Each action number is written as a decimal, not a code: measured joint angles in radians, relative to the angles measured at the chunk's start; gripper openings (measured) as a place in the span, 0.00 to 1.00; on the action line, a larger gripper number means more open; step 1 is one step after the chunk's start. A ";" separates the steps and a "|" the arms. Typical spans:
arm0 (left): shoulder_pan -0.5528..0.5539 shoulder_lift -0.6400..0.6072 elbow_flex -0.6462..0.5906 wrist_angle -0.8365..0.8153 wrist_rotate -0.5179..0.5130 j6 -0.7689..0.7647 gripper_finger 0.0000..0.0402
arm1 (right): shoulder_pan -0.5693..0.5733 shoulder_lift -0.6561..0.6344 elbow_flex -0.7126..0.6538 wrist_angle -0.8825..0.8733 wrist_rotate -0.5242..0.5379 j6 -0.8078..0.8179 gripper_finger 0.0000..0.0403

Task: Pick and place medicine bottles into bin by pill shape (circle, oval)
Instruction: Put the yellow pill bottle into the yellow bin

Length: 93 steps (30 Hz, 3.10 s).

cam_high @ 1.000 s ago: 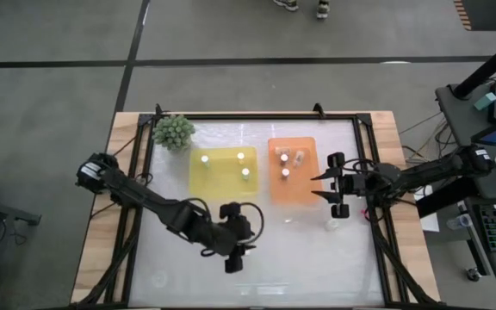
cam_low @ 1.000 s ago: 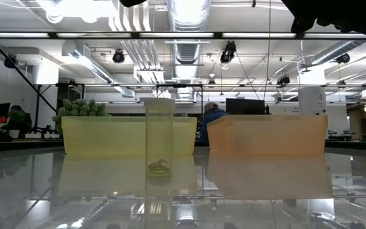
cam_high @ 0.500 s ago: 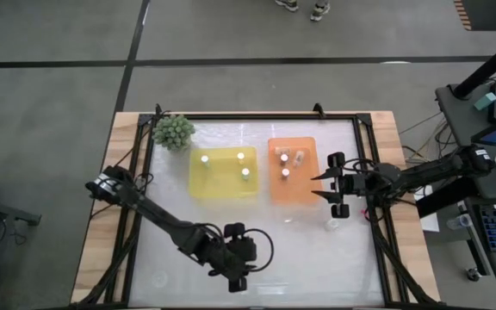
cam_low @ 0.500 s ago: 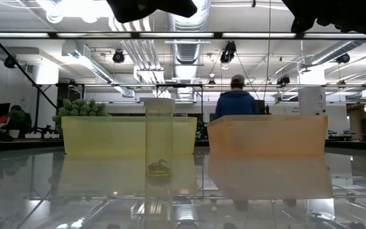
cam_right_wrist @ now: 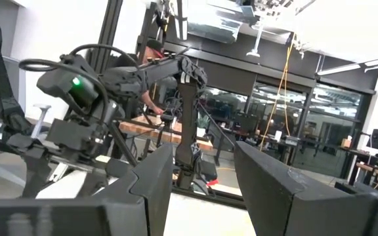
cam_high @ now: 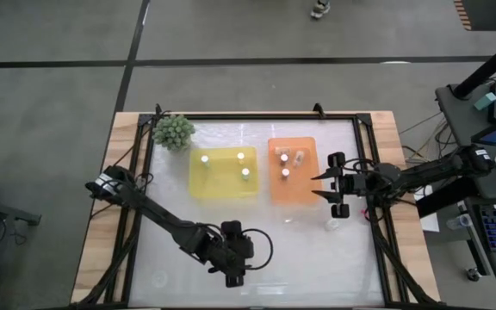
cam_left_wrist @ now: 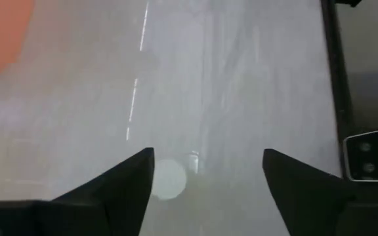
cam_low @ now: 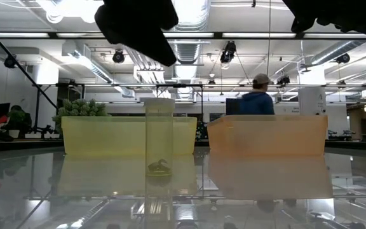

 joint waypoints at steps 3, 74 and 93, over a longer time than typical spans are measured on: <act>0.006 0.000 -0.024 0.023 -0.005 -0.001 0.70 | 0.000 0.000 0.000 0.000 0.000 -0.001 0.38; -0.036 -0.042 -0.076 -0.155 0.227 -0.561 0.00 | -0.002 0.000 0.001 -0.003 0.002 -0.021 0.38; -0.067 0.200 0.290 -0.388 0.293 -1.253 0.00 | -0.002 0.000 0.001 0.003 0.000 -0.052 0.38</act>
